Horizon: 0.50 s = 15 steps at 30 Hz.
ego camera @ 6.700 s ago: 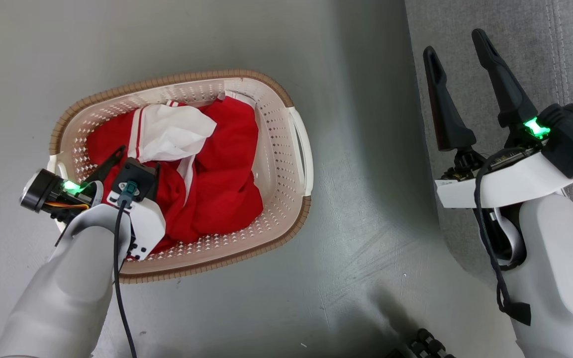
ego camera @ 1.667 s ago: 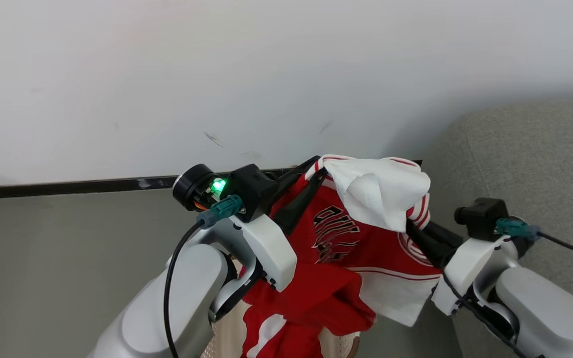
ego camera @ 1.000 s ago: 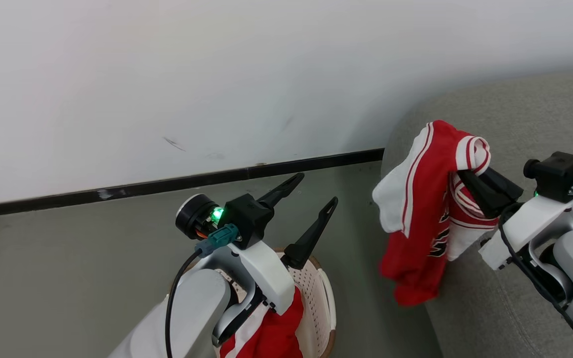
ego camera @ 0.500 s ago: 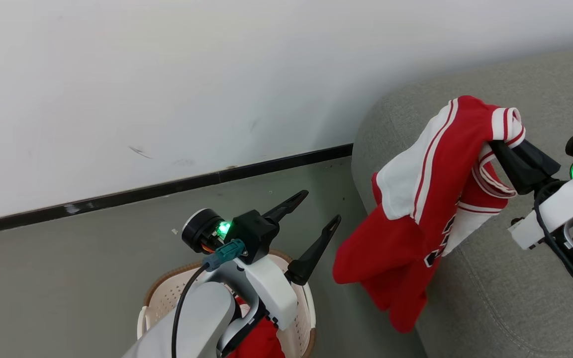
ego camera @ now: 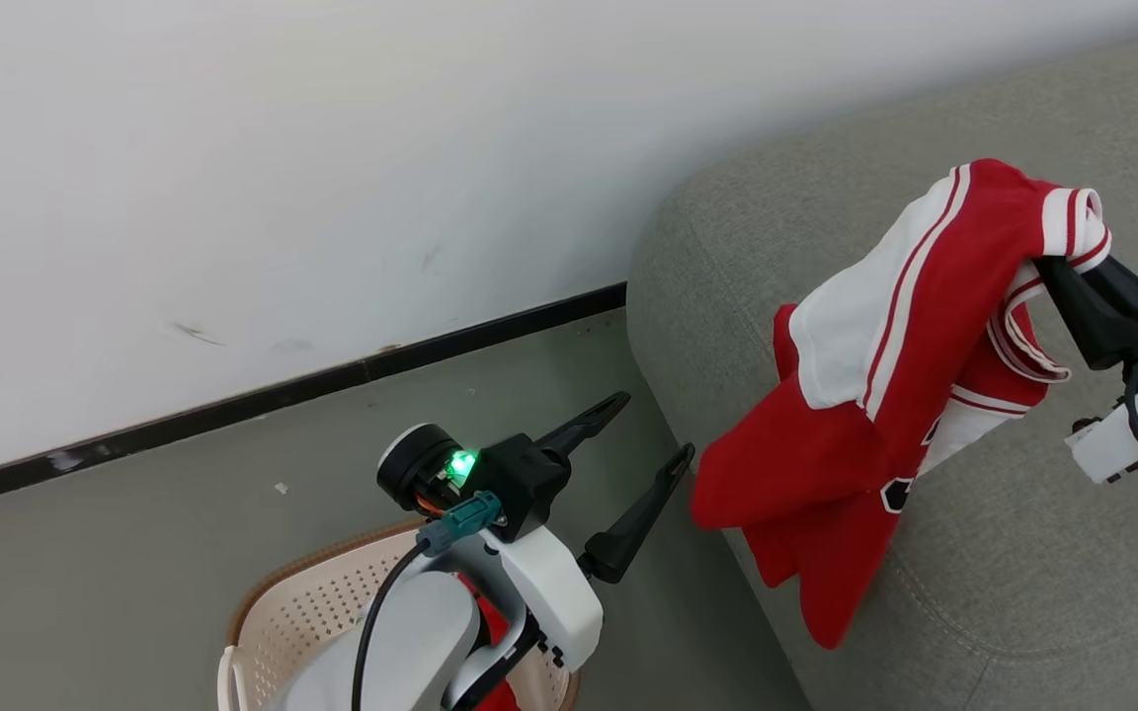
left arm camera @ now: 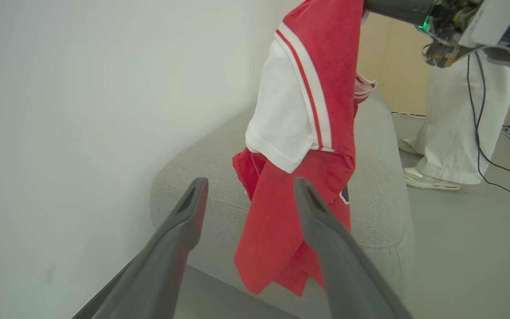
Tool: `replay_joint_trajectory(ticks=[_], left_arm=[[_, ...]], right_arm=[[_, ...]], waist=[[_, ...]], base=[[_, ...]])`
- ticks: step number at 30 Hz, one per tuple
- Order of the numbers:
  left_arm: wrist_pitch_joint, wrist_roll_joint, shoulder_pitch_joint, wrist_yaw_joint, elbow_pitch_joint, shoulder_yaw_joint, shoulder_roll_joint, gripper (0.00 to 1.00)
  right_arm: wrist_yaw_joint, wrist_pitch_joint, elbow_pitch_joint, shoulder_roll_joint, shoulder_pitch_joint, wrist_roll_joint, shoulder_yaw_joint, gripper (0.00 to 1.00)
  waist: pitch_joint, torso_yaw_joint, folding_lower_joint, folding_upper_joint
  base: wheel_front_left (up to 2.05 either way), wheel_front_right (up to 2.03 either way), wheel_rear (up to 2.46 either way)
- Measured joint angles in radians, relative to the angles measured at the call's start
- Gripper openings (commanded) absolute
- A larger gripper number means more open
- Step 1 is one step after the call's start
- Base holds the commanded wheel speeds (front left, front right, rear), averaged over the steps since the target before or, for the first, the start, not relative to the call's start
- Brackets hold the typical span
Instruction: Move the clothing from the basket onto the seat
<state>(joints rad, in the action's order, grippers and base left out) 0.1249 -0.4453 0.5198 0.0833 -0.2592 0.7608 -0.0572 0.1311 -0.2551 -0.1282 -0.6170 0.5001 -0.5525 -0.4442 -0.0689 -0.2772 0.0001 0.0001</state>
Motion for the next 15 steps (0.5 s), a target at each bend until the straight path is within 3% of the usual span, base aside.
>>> replay_joint_trajectory(ticks=[11,15], left_arm=[[0.014,0.0,-0.021,-0.002,0.0,0.001,0.001,1.0],[0.019,0.001,-0.021,-0.01,0.004,0.0,0.001,1.0]], right_arm=[[0.0,0.0,0.017,-0.014,-0.008,-0.006,-0.01,0.0],[0.0,0.0,-0.004,0.008,-0.001,-0.022,-0.037,0.0]], waist=[[-0.002,-0.074,0.0,0.0],[-0.009,-0.095,0.0,0.0]], base=[[0.0,0.0,0.0],[0.0,0.0,0.0]])
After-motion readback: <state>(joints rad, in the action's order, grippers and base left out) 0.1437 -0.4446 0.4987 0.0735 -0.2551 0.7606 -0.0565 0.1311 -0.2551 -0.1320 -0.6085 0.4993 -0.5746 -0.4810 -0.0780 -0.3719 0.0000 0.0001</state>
